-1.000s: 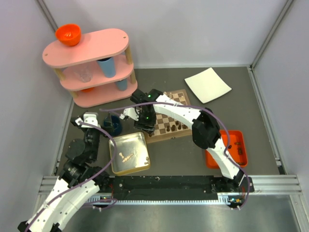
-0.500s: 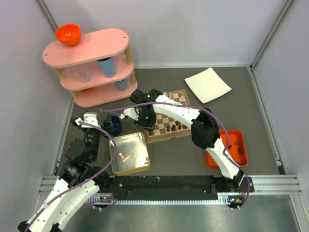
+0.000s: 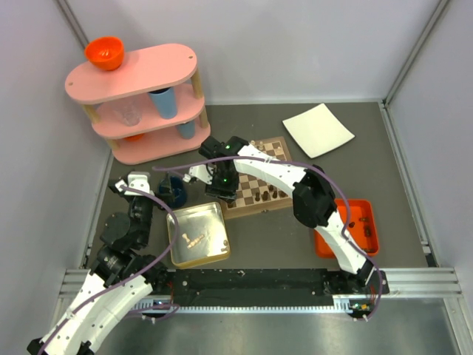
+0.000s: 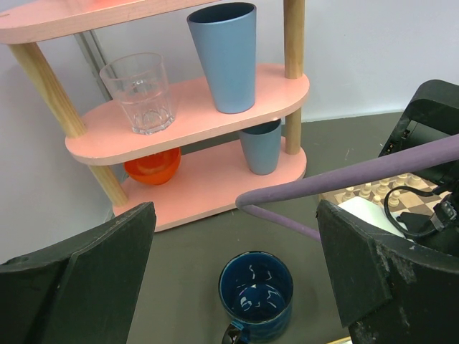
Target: Set up the chess pieces on the board
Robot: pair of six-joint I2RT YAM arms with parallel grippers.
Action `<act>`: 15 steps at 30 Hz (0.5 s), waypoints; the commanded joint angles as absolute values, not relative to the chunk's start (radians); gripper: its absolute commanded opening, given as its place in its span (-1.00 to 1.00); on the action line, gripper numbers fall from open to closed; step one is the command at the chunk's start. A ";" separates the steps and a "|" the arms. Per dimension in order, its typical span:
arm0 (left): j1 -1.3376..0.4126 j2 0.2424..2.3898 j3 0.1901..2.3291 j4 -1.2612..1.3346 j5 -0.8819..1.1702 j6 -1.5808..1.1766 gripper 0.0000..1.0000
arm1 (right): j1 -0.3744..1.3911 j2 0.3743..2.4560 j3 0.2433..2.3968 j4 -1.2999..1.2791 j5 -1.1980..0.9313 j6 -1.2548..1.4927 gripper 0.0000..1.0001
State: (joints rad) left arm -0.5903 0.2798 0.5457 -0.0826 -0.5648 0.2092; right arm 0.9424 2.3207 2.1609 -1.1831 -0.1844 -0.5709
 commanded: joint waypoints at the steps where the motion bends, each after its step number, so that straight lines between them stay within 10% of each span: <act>1: -0.588 0.290 0.543 -0.051 -0.555 0.216 0.98 | 0.956 2.335 2.174 -1.178 -0.187 -0.560 0.07; 15: -0.588 0.288 0.543 -0.051 -0.554 0.216 0.98 | 0.957 2.338 2.164 -1.180 -0.186 -0.561 0.31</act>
